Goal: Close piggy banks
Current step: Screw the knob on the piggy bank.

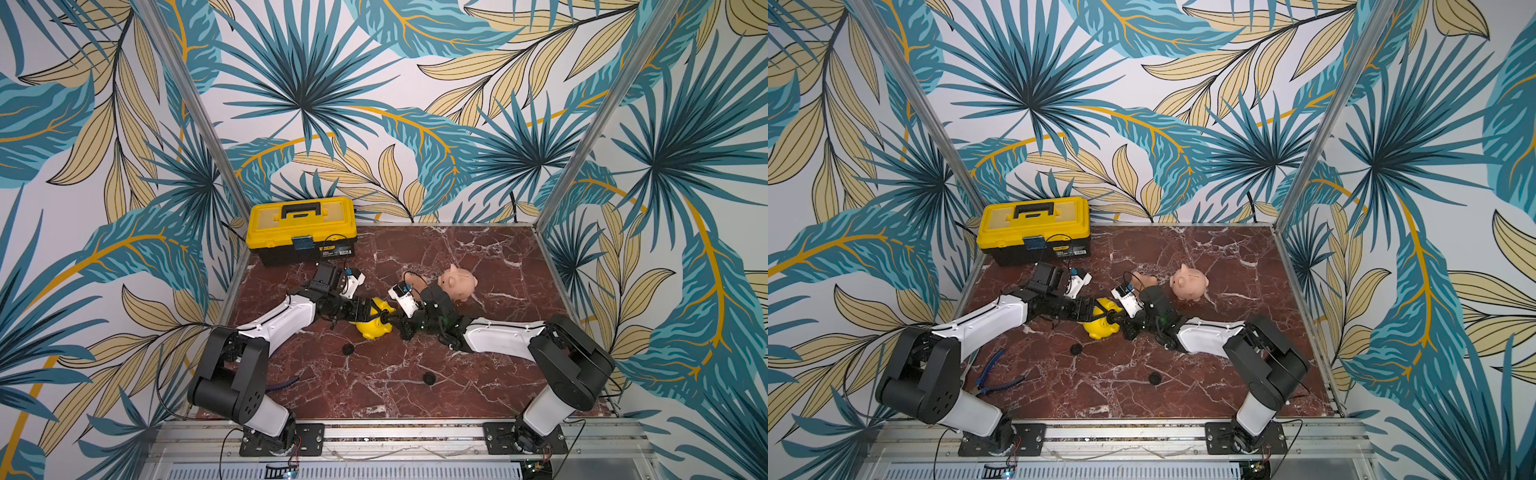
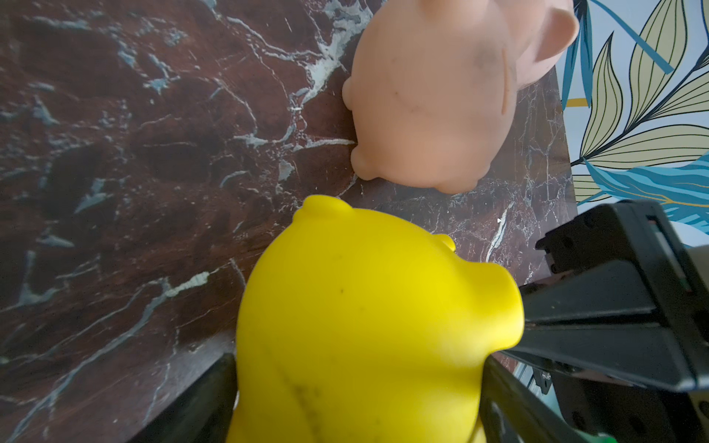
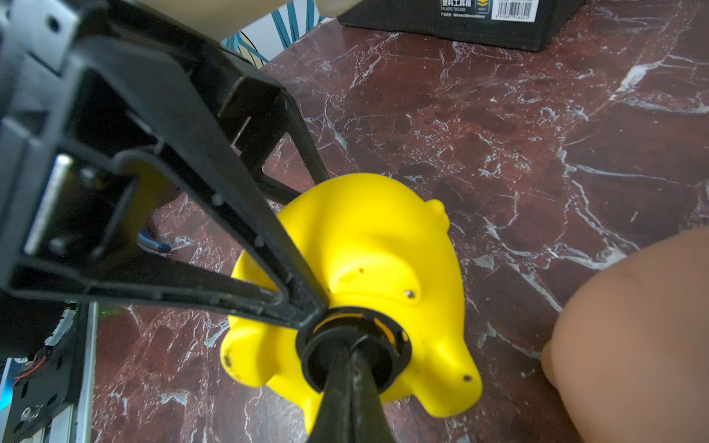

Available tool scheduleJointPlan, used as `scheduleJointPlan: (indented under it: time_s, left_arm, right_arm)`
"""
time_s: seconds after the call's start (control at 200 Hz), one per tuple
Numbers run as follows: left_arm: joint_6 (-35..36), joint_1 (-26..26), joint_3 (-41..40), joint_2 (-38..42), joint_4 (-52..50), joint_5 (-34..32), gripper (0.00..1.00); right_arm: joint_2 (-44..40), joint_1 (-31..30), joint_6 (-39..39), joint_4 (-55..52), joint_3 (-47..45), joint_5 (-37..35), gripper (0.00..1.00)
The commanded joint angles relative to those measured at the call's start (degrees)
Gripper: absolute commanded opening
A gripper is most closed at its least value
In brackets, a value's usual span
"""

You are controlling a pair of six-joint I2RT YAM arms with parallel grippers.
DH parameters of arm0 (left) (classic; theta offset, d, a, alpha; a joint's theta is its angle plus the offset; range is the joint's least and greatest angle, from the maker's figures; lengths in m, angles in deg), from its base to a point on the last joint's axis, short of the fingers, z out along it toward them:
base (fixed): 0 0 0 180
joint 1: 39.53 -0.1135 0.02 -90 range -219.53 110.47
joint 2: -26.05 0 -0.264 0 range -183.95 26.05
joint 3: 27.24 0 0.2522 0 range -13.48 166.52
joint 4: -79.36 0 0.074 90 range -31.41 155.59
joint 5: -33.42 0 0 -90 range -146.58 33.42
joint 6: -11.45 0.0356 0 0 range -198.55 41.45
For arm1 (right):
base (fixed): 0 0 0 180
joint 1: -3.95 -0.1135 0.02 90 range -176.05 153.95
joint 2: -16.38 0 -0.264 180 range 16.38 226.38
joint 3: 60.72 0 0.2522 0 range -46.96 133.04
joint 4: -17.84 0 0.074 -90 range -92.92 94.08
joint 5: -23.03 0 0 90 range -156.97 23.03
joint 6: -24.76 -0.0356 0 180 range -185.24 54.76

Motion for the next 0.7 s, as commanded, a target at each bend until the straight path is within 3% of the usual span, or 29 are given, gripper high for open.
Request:
scheduleJointPlan:
  time_s: [0.0, 0.696]
  left_arm:
    - [0.5, 0.4, -2.0, -0.1, -1.5, 0.8, 0.92]
    - [0.5, 0.4, -1.9, -0.3, -1.5, 0.9, 0.92]
  right_arm:
    - [1.7, 0.2, 0.9, -1.2, 0.9, -0.4, 0.00]
    - [3.7, 0.6, -3.3, 3.2, 1.0, -0.3, 0.00]
